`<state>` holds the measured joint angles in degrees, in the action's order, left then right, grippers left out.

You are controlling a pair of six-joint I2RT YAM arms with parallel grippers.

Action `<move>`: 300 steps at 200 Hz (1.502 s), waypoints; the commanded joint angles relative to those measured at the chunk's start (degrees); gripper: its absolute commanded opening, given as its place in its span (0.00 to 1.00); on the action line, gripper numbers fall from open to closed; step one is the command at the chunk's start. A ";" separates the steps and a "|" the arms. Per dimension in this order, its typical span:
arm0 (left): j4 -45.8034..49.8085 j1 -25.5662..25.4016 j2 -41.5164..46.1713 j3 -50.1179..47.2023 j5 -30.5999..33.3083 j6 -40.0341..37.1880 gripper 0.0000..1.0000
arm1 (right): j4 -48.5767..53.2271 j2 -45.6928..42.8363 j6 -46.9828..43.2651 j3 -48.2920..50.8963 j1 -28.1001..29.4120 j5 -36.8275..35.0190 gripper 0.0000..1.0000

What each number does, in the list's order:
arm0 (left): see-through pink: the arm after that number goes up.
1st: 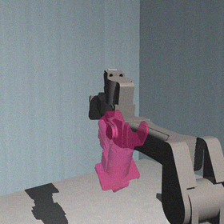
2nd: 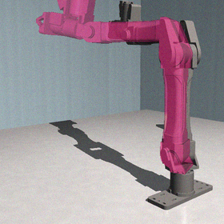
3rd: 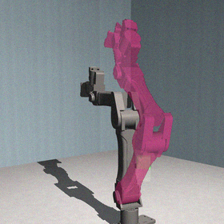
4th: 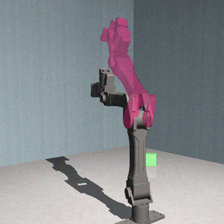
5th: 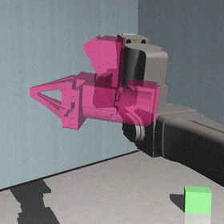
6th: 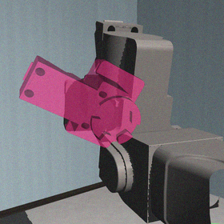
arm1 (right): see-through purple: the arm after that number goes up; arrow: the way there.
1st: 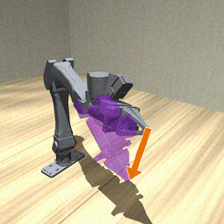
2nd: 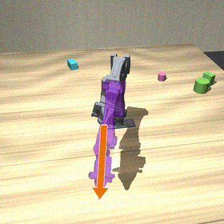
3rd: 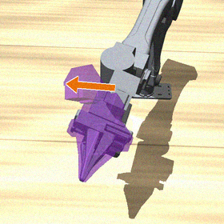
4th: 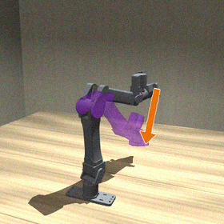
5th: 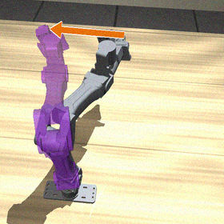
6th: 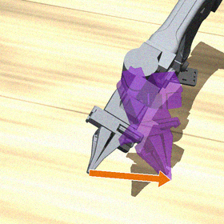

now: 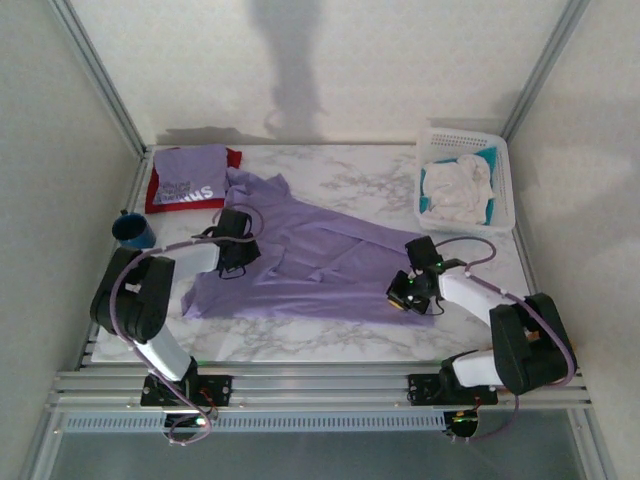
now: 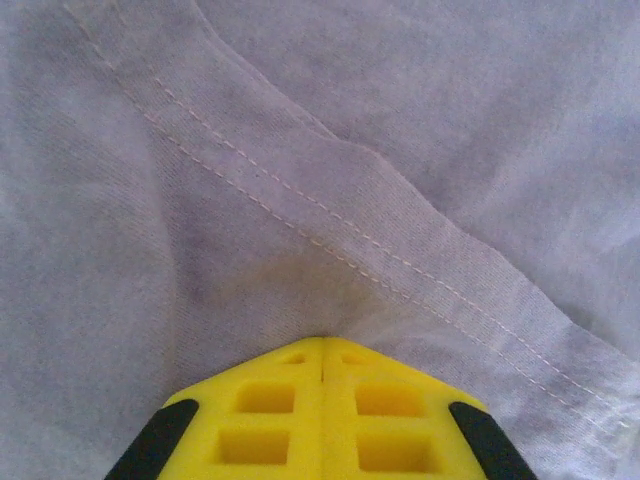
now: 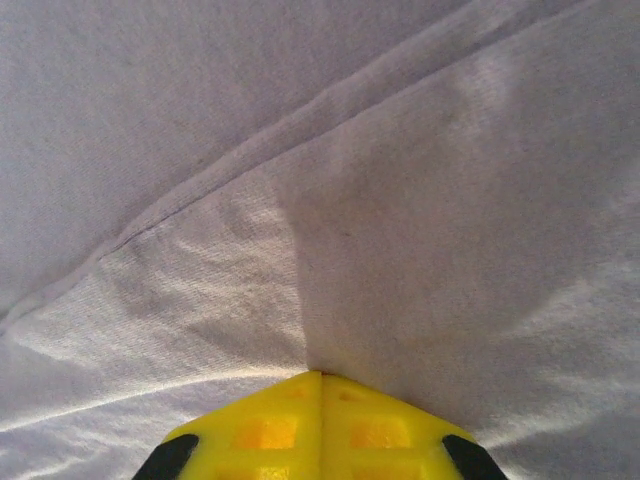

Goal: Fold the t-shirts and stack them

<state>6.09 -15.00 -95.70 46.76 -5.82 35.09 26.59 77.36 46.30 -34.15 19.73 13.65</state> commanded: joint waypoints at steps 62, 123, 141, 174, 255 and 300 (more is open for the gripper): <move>7.80 0.40 3.24 1.45 -0.24 -0.85 0.00 | 7.70 -3.78 -2.04 -2.76 -0.46 2.30 0.00; 7.98 0.41 6.55 -3.77 1.46 -0.12 0.01 | 1.53 0.48 -2.14 -4.74 0.31 5.98 0.00; 7.20 0.34 6.52 -6.10 1.24 0.82 0.00 | -3.24 4.00 -0.67 -3.57 0.11 8.62 0.00; 6.48 0.33 7.87 -9.20 1.75 1.95 0.00 | -4.15 5.47 0.43 -2.23 0.31 9.21 0.00; 1.78 -0.76 10.03 -18.43 1.28 8.22 0.00 | 6.02 3.57 2.02 2.66 0.05 0.87 0.00; 4.13 -1.08 10.72 -14.90 1.88 7.17 0.00 | 7.09 -2.21 1.66 3.18 0.05 0.58 0.00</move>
<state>0.12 -15.77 -83.09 31.35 -4.64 42.24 27.11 76.97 47.59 -32.91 19.75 18.65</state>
